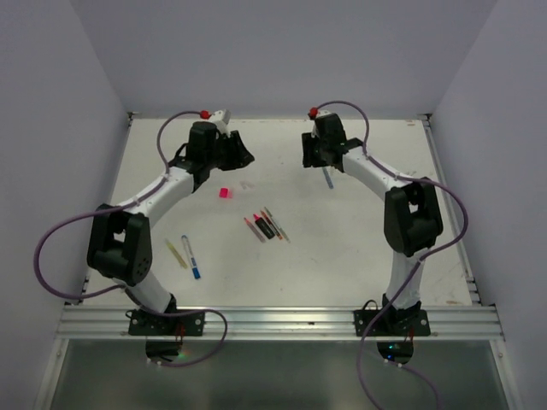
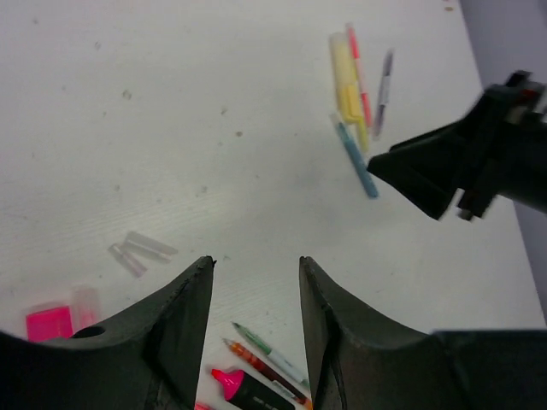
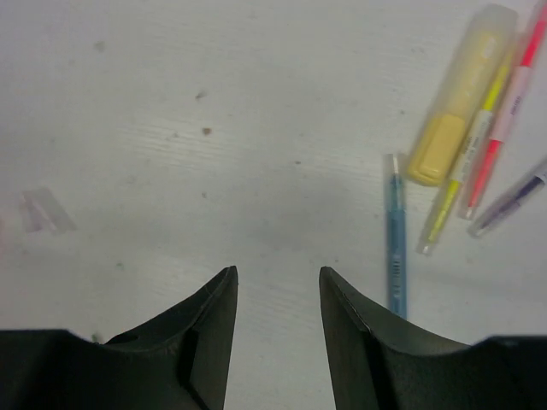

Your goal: Open the pen caps

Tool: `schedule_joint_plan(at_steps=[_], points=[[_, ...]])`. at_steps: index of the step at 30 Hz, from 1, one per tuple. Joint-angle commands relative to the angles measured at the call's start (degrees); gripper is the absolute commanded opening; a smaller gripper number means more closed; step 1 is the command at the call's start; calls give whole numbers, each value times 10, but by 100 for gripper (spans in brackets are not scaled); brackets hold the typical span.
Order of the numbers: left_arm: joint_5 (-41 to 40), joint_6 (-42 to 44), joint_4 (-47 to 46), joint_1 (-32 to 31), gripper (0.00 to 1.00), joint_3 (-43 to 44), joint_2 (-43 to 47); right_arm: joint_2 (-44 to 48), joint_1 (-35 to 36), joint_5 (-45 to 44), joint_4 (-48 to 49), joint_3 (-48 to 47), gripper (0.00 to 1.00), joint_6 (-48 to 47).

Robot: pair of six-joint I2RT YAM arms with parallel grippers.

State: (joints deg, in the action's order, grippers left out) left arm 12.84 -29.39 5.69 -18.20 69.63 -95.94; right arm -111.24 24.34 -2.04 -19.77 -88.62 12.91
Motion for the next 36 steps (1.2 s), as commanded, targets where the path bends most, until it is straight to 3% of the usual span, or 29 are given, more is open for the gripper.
schedule_joint_plan(at_steps=[1,8,16,18,25,26,29,36], points=[[78,-20,-99,-3,48,-32,39,-35,-24,-38,-33,-3,47,-20],[141,-63,-170,-3,48,-83,59,-49,-58,-56,-6,28,46,-37],[151,-70,-188,-3,48,-106,57,-73,-68,-60,-5,54,43,-40],[152,-70,-188,-3,48,-107,58,-79,-68,-54,-16,45,34,-40],[160,-74,-191,-3,49,-108,58,-101,-69,-40,-39,27,27,-39],[162,-74,-191,-3,49,-109,58,-104,-68,-36,-47,22,24,-41],[163,-77,-193,-3,49,-110,59,-110,-68,-25,-52,15,0,-45],[170,-95,-219,-3,48,-126,53,-22,-51,-19,39,91,0,-39]])
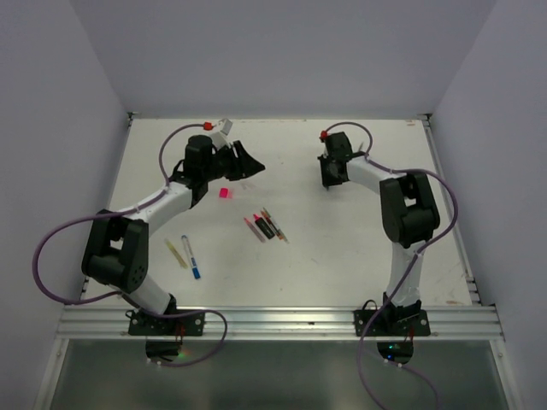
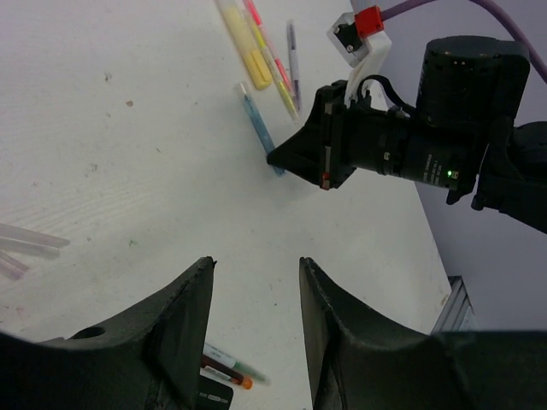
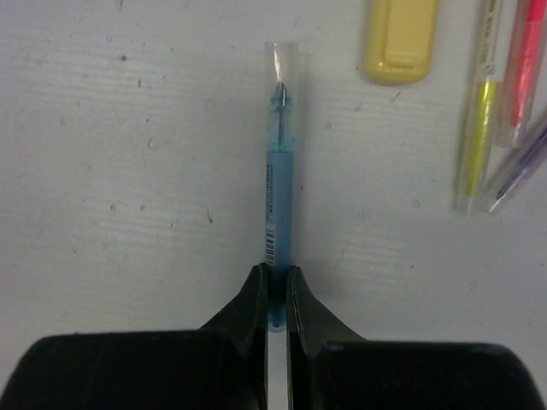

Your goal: Open the pen caps

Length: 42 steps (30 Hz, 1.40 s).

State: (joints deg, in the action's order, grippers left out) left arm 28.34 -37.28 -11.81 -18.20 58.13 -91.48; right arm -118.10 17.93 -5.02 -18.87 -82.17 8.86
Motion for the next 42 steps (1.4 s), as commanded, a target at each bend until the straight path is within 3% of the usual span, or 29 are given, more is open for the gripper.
schedule_joint_plan(at_steps=[1,11,17,42], points=[[18,-22,-50,-3,48,-14,7,66,16,14,34,29,0,4],[74,-118,-184,-3,48,-59,-26,182,108,114,42,99,0,31],[100,-162,-254,-3,48,-79,-52,238,120,214,79,153,0,63],[100,-172,-260,-11,51,-53,-101,268,137,302,116,171,0,97]])
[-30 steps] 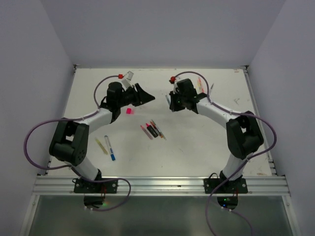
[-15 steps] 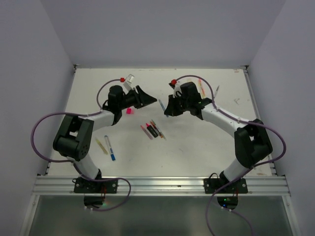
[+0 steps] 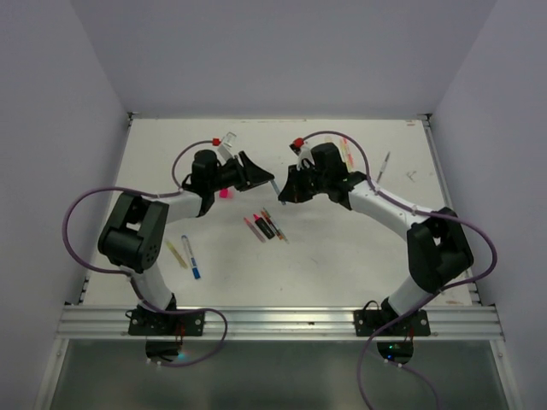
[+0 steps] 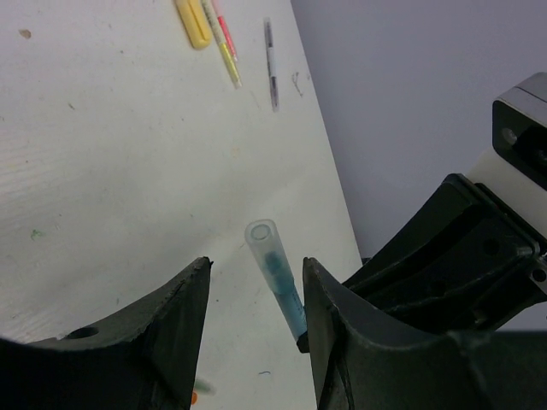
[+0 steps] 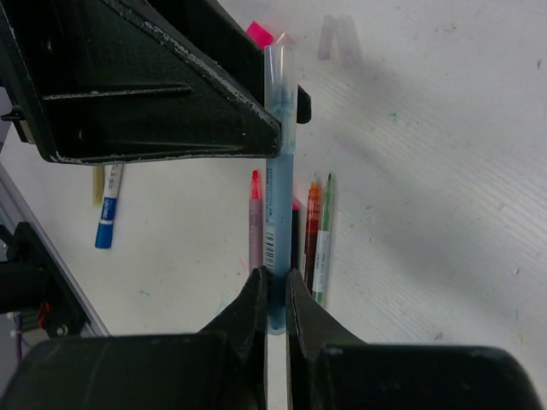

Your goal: Open the pen caps

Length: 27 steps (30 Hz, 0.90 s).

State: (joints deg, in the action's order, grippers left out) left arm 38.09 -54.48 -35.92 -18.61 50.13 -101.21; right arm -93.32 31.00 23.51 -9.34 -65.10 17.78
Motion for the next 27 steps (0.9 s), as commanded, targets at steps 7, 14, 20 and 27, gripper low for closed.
schedule_joint_plan(at_steps=[7,14,20,27], points=[[1,-1,-14,-9,49,38,-10,15,20,16,25,-2,0,10],[-4,9,-2,-9,0,43,-17,15,25,13,23,-6,0,19],[-37,38,50,-9,0,57,-12,16,-51,-116,-30,-34,77,64],[-79,51,70,-8,0,52,17,-50,-201,-396,-128,-138,70,52]])
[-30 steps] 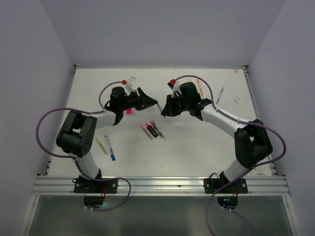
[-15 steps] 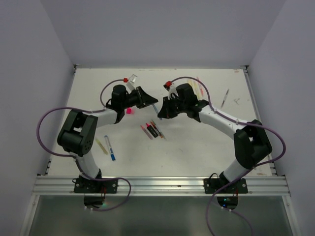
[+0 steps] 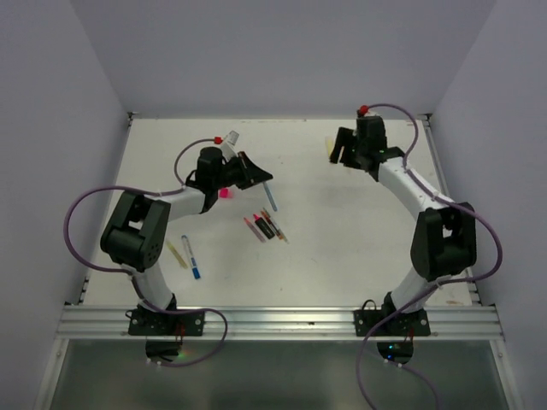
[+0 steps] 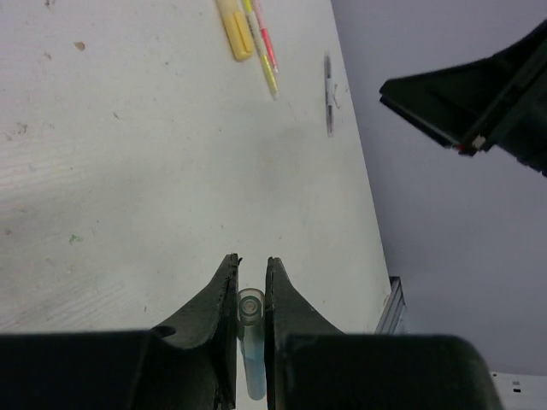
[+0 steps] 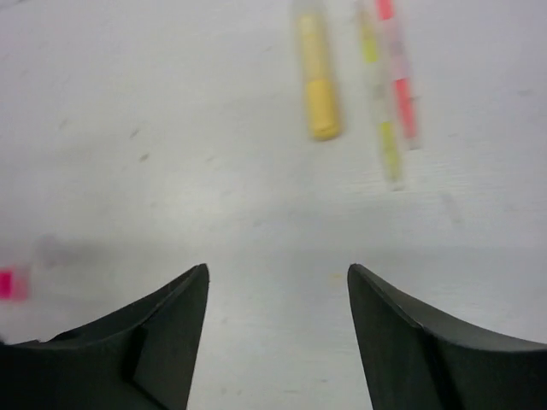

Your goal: Open the pen caps

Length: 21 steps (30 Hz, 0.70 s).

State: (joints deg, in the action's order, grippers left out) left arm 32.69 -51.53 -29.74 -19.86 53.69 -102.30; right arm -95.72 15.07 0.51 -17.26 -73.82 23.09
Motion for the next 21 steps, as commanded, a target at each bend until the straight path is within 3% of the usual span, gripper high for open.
schedule_joint_plan(at_steps=[1,4,5,8,15,21], points=[[-25,20,6,3,0,14,32,-35,-79,-195,-53,-58,66,-2],[-27,14,-10,3,0,-2,46,-56,-137,-239,-56,-70,39,-2],[-25,13,-15,3,0,-9,47,-61,-148,-251,-58,-73,19,-1],[-11,-1,-41,1,0,-18,51,-86,-187,-285,-62,-82,0,0],[17,-14,-65,-7,0,-22,56,-146,-242,-344,-59,-84,0,8],[26,-24,-85,-11,0,-25,55,-186,-255,-325,-53,-118,0,-14]])
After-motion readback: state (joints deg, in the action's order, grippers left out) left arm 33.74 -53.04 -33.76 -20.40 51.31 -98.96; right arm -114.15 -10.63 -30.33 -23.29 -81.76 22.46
